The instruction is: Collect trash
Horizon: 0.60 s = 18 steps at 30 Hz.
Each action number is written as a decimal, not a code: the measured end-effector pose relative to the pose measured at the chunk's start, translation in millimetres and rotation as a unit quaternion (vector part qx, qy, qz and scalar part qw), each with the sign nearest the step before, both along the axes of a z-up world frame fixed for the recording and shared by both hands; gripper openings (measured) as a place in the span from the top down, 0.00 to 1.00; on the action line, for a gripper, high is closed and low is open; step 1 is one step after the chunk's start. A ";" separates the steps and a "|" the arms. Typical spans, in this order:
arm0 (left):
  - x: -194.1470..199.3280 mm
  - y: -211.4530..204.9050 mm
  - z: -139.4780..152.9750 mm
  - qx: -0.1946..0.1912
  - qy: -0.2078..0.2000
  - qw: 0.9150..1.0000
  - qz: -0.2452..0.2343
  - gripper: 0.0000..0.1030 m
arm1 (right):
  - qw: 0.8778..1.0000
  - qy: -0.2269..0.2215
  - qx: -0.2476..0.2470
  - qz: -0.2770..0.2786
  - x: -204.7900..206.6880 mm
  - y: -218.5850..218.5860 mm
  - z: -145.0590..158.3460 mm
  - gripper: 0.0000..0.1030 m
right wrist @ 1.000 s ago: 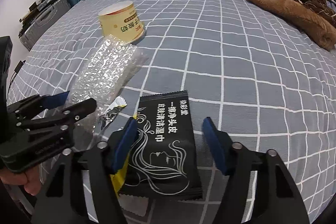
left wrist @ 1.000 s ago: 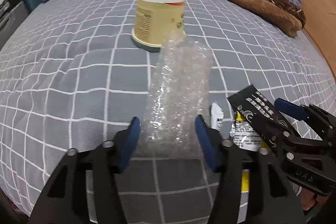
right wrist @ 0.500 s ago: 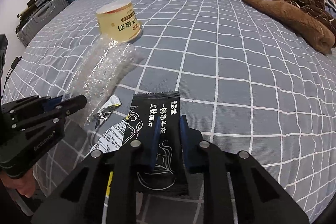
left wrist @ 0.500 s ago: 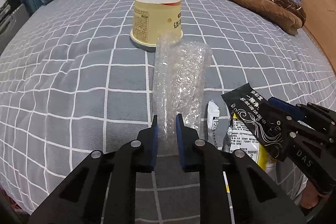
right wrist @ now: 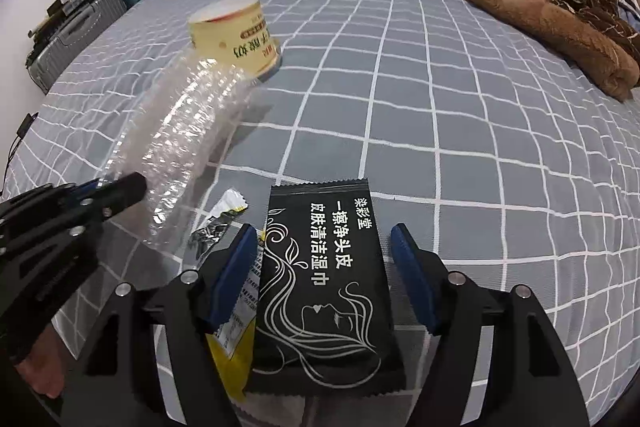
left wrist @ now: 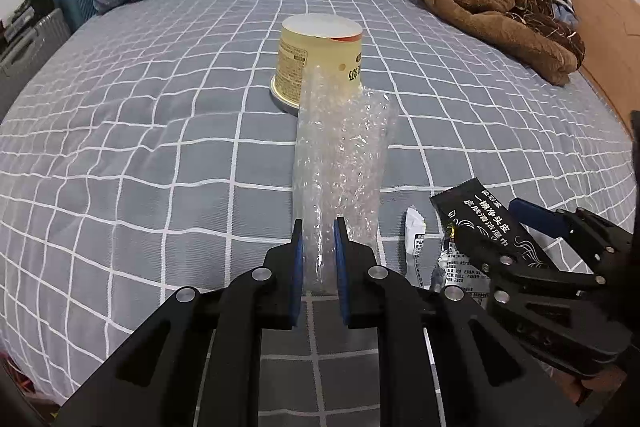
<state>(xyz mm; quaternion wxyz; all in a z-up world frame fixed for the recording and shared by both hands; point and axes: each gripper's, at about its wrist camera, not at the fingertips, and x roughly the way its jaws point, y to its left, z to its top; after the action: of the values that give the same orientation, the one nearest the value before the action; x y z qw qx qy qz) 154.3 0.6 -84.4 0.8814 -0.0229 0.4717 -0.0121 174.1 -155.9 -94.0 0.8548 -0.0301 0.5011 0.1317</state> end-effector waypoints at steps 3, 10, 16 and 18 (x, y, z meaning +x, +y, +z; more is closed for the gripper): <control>-0.8 2.5 -0.6 0.000 0.001 1.000 0.001 0.87 | 1.000 0.009 -0.010 0.004 1.6 3.6 -5.6 0.45; 0.5 4.0 0.3 -0.002 0.000 1.000 0.003 0.87 | 0.999 0.005 -0.030 0.015 -0.5 10.1 -9.9 0.59; 0.6 3.1 0.2 -0.003 0.000 1.000 0.004 0.87 | 0.999 0.000 -0.026 0.018 -1.2 8.9 -6.3 0.63; -0.1 3.0 0.6 -0.004 -0.002 1.000 0.004 0.87 | 1.000 -0.007 -0.022 0.015 -2.1 7.1 -2.3 0.63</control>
<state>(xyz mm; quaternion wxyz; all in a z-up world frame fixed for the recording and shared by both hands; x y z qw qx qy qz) 154.2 3.6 -83.8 0.8821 -0.0281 0.4701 -0.0104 172.0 -148.8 -96.3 0.8552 -0.0573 0.4976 0.1331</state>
